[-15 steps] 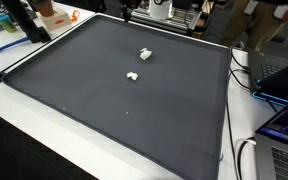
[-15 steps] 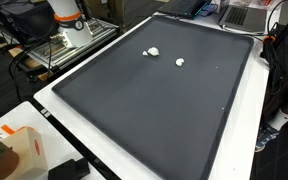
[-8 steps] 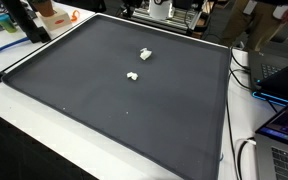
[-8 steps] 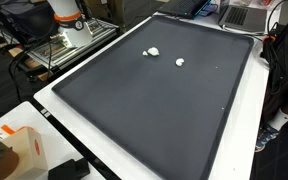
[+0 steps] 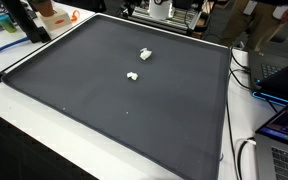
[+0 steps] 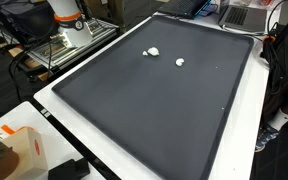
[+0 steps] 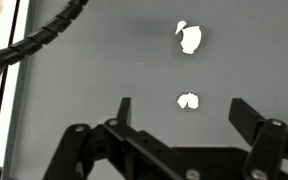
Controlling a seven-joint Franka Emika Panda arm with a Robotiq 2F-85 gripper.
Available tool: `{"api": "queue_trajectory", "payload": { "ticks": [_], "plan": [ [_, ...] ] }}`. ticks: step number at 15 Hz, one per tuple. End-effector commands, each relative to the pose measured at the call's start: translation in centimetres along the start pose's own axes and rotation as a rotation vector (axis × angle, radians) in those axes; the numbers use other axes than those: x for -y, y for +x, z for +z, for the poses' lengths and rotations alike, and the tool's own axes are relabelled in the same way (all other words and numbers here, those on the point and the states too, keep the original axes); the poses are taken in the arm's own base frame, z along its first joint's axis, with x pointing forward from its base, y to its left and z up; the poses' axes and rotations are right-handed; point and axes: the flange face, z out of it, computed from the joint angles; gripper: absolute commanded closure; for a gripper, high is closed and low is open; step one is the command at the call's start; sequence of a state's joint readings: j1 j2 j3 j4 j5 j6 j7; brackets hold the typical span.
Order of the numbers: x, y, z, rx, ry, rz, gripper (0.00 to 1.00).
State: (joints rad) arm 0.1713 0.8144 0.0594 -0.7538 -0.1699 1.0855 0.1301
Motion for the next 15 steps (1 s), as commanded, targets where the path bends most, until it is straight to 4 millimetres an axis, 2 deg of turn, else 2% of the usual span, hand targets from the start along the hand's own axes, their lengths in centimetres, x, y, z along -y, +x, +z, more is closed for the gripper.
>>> {"api": "queue_trajectory", "payload": {
  "ticks": [1,9,12,13,15],
  "plan": [
    [0.0,0.0,0.0,0.001,0.000,0.000,0.00],
    [-4.6,5.6,5.5,0.027,0.228,0.094,0.00],
    [-5.5,7.6,7.4,0.012,0.277,0.146,0.00],
    [-5.6,8.0,8.0,0.019,0.290,0.157,0.00],
    [-5.0,7.3,9.6,0.135,0.291,0.109,0.00]
  ]
}}
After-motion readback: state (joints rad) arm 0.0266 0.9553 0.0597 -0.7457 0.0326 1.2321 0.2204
